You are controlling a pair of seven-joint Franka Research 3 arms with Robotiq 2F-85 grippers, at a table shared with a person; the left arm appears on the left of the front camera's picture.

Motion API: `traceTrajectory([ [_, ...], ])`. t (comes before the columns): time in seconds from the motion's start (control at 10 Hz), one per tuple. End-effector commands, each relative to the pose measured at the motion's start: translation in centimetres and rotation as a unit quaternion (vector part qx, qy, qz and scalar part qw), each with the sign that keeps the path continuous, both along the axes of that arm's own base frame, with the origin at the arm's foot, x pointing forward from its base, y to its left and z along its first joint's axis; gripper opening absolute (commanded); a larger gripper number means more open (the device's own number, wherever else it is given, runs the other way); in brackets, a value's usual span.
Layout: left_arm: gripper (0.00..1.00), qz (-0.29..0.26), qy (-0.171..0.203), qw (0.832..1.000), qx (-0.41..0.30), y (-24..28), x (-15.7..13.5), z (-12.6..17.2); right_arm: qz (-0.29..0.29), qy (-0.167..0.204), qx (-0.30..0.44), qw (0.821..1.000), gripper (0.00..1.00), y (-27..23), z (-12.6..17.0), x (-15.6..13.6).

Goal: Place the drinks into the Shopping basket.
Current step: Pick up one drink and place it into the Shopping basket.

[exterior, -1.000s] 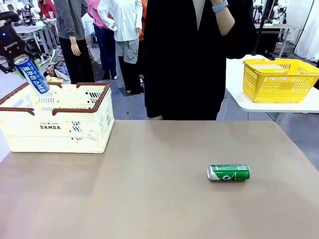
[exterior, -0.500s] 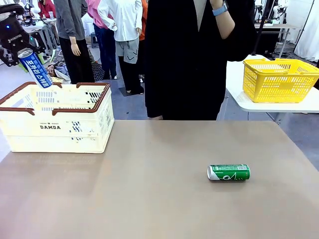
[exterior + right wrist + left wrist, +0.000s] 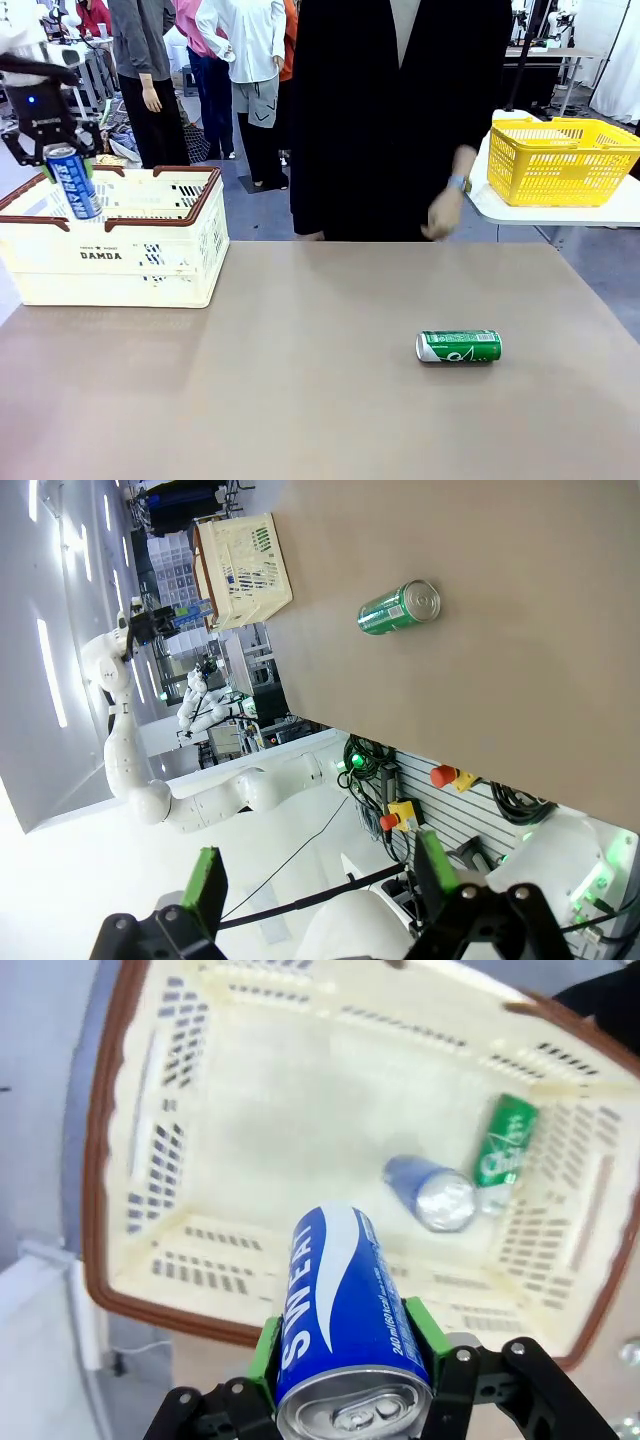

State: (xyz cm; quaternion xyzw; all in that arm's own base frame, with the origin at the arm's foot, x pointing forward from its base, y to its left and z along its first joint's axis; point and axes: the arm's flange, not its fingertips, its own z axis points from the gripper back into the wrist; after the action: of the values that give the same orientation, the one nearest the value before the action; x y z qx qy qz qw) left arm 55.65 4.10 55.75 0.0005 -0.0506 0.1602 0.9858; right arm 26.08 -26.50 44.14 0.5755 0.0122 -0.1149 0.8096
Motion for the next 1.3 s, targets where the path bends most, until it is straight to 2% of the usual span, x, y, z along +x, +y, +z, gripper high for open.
traceTrajectory([
  [0.0,0.00,-0.063,-0.021,0.998,0.014,2.6,1.6,-1.4,0.007,-0.011,0.000,1.000,1.00,-0.3,0.2,-0.1],
  [0.2,0.00,-0.085,0.008,0.996,-0.017,2.6,2.3,-7.0,0.007,-0.011,0.000,1.000,1.00,-0.3,0.2,-0.1],
  [0.4,0.00,-0.071,0.022,0.997,-0.016,2.6,2.6,-10.0,0.007,-0.011,0.000,1.000,1.00,-0.3,0.2,-0.1],
  [0.9,0.00,-0.102,0.044,0.994,-0.015,1.4,4.0,-12.3,0.007,-0.011,0.000,1.000,1.00,-0.3,0.2,-0.1],
  [1.0,0.60,-0.094,0.052,0.994,-0.008,1.2,4.2,-12.5,0.007,-0.011,0.000,1.000,1.00,-0.3,0.2,-0.1],
  [1.1,1.00,-0.091,0.047,0.995,0.000,1.1,4.1,-12.3,0.007,-0.011,0.000,1.000,1.00,-0.3,0.2,-0.1],
  [1.2,1.00,-0.096,0.033,0.995,-0.007,1.2,3.8,-11.2,0.007,-0.011,0.000,1.000,1.00,-0.3,0.2,-0.1],
])
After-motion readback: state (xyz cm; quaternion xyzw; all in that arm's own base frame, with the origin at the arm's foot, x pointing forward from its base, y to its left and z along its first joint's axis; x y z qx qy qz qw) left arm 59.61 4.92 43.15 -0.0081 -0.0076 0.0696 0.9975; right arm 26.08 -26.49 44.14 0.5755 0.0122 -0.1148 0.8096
